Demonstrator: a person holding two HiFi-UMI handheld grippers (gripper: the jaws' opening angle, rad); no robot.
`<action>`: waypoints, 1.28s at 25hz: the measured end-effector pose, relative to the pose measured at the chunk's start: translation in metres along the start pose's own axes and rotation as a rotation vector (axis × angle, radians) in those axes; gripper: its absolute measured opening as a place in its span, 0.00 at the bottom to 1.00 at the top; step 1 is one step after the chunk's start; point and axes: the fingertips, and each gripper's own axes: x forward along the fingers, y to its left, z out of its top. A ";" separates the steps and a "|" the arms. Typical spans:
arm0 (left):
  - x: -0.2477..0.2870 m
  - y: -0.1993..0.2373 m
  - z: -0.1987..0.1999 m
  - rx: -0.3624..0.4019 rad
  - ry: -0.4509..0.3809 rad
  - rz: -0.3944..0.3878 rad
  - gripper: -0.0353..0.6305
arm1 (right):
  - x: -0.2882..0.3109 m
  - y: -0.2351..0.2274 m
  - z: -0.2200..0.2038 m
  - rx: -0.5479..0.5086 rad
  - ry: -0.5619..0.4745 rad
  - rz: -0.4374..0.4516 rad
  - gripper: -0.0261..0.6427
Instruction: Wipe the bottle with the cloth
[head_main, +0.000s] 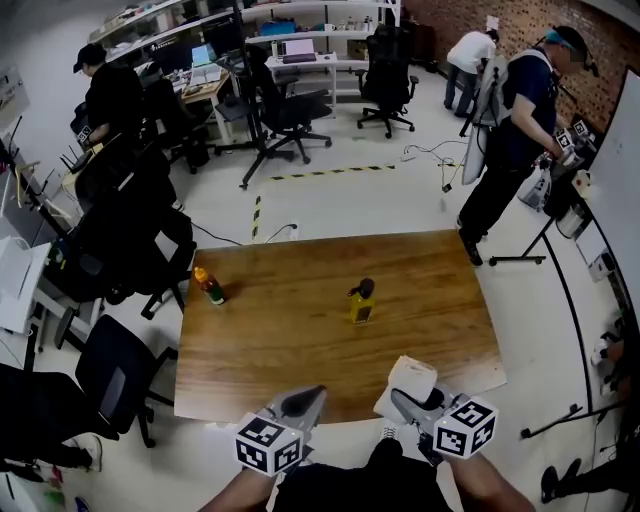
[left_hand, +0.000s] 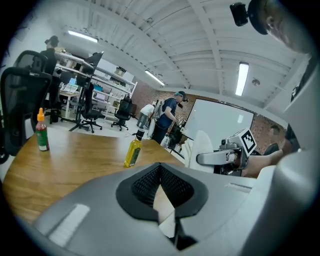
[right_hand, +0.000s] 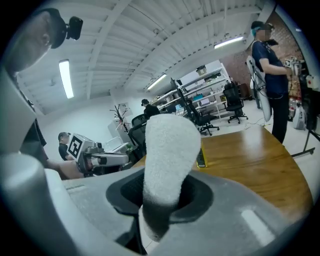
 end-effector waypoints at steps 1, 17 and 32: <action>0.008 0.002 0.005 0.001 -0.006 0.023 0.08 | 0.003 -0.008 0.004 -0.007 0.010 0.022 0.17; 0.091 0.032 0.046 0.037 -0.057 0.238 0.08 | 0.035 -0.083 0.038 -0.018 0.083 0.247 0.17; 0.111 0.063 0.043 0.132 0.054 0.059 0.10 | 0.062 -0.095 0.042 0.069 0.028 0.065 0.17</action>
